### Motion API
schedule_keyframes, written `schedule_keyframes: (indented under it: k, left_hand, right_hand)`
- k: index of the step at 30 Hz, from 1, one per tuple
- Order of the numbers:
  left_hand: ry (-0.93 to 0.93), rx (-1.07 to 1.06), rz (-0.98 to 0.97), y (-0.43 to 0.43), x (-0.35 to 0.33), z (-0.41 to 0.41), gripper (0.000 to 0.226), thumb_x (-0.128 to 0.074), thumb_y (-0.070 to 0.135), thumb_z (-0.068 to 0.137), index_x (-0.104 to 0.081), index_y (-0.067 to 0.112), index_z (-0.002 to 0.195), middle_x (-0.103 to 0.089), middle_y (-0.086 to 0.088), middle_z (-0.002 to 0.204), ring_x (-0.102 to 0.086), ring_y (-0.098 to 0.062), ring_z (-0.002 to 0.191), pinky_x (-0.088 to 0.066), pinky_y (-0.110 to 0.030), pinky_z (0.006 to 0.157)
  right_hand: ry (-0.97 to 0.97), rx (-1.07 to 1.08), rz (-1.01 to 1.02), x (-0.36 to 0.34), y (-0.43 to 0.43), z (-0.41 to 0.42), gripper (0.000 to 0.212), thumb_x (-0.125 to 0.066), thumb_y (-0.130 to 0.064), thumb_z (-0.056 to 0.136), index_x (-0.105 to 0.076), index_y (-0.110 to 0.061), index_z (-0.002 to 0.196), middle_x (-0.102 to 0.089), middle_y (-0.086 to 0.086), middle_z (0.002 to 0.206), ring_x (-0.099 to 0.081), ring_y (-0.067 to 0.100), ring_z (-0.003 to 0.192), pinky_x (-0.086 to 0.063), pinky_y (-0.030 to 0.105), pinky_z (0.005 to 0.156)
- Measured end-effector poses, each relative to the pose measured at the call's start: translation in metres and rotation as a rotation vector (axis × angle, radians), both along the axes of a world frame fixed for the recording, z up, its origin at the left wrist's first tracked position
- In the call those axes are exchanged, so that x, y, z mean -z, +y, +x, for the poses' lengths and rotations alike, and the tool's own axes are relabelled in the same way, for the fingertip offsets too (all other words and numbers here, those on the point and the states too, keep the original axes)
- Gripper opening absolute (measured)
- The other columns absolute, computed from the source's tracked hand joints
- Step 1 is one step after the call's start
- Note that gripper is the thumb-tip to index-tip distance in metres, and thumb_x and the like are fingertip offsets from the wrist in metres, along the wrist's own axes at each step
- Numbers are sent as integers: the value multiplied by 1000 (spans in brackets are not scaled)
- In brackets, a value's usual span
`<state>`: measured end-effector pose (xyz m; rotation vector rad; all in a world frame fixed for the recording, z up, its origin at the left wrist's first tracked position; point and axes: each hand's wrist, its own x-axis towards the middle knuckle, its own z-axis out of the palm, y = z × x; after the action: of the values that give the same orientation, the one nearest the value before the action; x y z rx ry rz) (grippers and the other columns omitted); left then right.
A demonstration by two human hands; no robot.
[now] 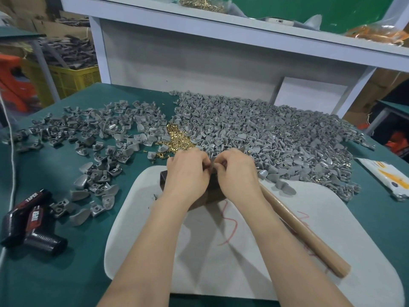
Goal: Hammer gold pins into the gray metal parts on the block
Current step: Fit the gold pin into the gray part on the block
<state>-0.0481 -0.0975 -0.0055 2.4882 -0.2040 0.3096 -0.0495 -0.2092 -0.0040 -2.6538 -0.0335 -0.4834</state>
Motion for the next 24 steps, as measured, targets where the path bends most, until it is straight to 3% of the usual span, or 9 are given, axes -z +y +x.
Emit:
schedule_keyframes:
  k: [4,11,16,24]
  left_hand:
    - [-5,-1,19,-1,-2,-1,9,-59,26,90,-67,21,90,-61,1,106,-48,-28,108,-35,-37,88]
    - [-4,8,38,-1,-4,-2,12,-57,25,91,-69,21,93,-61,1,108,-48,-28,109,-37,-38,90]
    - [3,17,84,-1,-6,-3,15,-54,21,92,-68,20,96,-60,-1,109,-47,-29,108,-38,-40,90]
    - [7,25,92,-1,-6,-4,17,-53,20,92,-68,17,100,-59,-2,110,-46,-30,109,-38,-41,91]
  right_hand:
    - [-13,3,-39,-2,2,-1,11,-56,-14,89,-67,-14,86,-60,4,100,-56,24,91,-26,24,68]
    - [45,-15,-110,-8,2,1,13,-54,-14,90,-66,-15,95,-59,3,105,-54,25,99,-33,26,74]
    - [101,0,-262,-16,5,7,15,-55,-13,88,-67,-16,97,-60,6,90,-60,27,92,-36,25,67]
    - [119,-24,-261,-19,4,7,13,-55,-13,88,-67,-14,95,-55,7,83,-59,29,88,-36,25,66]
